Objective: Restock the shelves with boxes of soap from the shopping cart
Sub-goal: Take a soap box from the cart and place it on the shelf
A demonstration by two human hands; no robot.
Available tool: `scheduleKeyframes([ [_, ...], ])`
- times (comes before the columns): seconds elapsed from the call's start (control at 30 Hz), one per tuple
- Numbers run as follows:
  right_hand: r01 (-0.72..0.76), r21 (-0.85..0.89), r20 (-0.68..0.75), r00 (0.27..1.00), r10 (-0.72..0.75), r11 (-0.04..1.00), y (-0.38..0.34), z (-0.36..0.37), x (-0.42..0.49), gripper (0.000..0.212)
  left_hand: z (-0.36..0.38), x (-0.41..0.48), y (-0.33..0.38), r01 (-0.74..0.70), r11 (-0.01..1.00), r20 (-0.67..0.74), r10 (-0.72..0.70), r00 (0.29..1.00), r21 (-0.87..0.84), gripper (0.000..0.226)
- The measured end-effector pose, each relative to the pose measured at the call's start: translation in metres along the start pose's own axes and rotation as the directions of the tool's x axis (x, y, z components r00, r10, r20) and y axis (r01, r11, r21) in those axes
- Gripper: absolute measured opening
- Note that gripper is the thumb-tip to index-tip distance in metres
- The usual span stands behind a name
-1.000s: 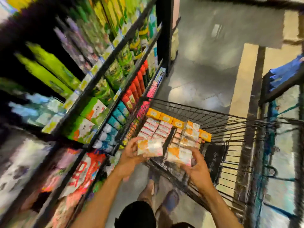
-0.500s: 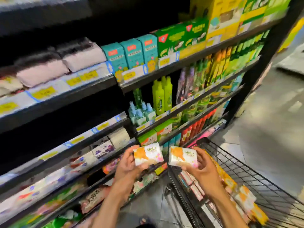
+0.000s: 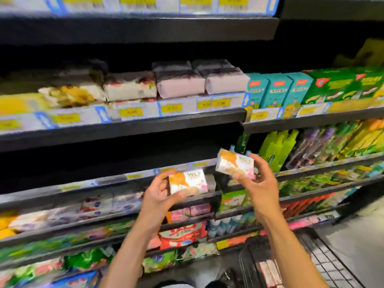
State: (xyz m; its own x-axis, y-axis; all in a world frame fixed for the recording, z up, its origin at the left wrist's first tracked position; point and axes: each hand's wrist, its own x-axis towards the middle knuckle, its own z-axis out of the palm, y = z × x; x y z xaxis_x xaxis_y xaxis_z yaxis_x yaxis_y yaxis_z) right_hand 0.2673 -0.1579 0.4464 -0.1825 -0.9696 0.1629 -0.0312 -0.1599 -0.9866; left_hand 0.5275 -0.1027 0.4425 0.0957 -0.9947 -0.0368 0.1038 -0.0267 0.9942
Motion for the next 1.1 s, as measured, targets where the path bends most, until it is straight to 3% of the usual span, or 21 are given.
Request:
scheduleKeyframes([
  [0.17,0.082,-0.074,0.075,0.994,-0.076,0.994,-0.004,0.016,0.044,0.054,0.006,0.004,0.000,-0.043,0.999,-0.061,0.043,0.997,0.000,0.056],
  [0.43,0.047,-0.168,0.267,0.964,0.000,0.985,-0.004,0.042,0.103,0.064,0.011,0.004,-0.007,-0.101,0.995,-0.117,0.100,0.988,-0.001,0.057],
  [0.6,0.092,-0.290,0.426,0.904,0.042,0.953,-0.002,0.064,0.149,0.060,0.006,0.001,-0.014,-0.116,0.993,-0.129,0.115,0.985,-0.001,0.055],
  [0.7,0.110,-0.270,0.512,0.858,0.046,0.957,0.006,0.081,0.178,0.062,0.002,0.000,-0.017,-0.119,0.993,-0.136,0.117,0.984,-0.007,0.055],
  [0.97,0.185,-0.281,0.503,0.864,-0.019,0.942,0.018,0.108,0.209,0.046,-0.001,-0.002,-0.018,-0.157,0.988,-0.170,0.152,0.974,-0.011,0.054],
  [1.1,0.242,-0.306,0.478,0.876,-0.071,0.921,0.028,0.112,0.205,0.051,-0.001,-0.001,-0.014,-0.181,0.983,-0.176,0.174,0.969,-0.023,0.051],
])
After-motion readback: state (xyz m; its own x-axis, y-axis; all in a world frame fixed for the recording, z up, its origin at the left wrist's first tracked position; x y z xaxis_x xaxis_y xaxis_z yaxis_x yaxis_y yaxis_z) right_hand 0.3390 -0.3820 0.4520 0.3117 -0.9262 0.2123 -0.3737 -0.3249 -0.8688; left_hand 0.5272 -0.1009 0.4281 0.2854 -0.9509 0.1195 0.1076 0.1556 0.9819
